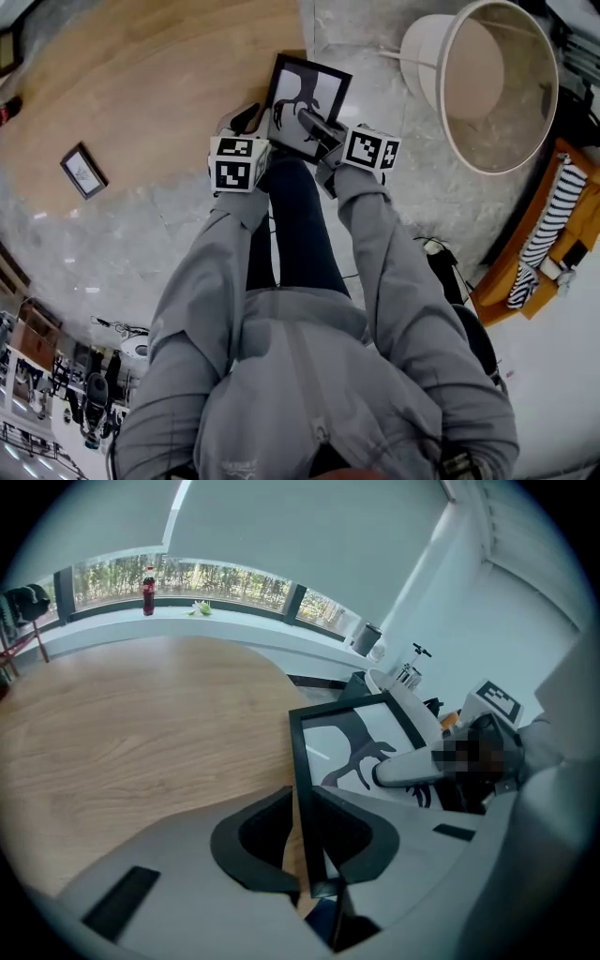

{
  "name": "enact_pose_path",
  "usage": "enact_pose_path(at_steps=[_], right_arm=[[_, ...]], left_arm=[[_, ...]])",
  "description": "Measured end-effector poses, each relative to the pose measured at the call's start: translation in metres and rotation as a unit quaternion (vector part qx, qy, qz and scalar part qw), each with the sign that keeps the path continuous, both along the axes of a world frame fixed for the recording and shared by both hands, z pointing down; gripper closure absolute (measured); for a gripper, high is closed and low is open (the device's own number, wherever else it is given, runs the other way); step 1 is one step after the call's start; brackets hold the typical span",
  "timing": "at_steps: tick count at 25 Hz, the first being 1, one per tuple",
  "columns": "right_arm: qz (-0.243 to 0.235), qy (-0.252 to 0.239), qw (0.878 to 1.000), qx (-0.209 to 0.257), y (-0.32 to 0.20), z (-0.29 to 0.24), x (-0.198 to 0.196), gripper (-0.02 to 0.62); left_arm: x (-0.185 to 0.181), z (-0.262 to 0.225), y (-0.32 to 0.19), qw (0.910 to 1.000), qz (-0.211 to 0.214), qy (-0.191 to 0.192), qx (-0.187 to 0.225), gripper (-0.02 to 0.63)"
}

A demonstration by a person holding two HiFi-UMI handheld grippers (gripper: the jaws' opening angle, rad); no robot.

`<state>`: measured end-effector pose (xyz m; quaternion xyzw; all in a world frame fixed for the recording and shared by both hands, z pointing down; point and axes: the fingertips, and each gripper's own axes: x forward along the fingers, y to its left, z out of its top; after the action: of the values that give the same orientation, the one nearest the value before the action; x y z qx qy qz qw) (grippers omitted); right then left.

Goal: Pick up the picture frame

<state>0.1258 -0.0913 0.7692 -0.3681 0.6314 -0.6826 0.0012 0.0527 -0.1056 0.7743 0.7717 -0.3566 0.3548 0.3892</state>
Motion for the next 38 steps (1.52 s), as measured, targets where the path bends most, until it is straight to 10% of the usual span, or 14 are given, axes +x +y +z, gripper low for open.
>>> enact_pose_path(at_steps=[24, 38], right_arm=[[-0.056, 0.133, 0.990, -0.002, 0.060, -0.190, -0.025, 0.559], [-0.103, 0.278, 0.945, 0.139, 0.024, -0.324, -0.015, 0.560]], left_arm=[[-0.071, -0.236, 0.040, 0.9978, -0.028, 0.060, 0.011, 0.588], [-0.106, -0.348, 0.026, 0.9931, -0.021, 0.068, 0.093, 0.588]])
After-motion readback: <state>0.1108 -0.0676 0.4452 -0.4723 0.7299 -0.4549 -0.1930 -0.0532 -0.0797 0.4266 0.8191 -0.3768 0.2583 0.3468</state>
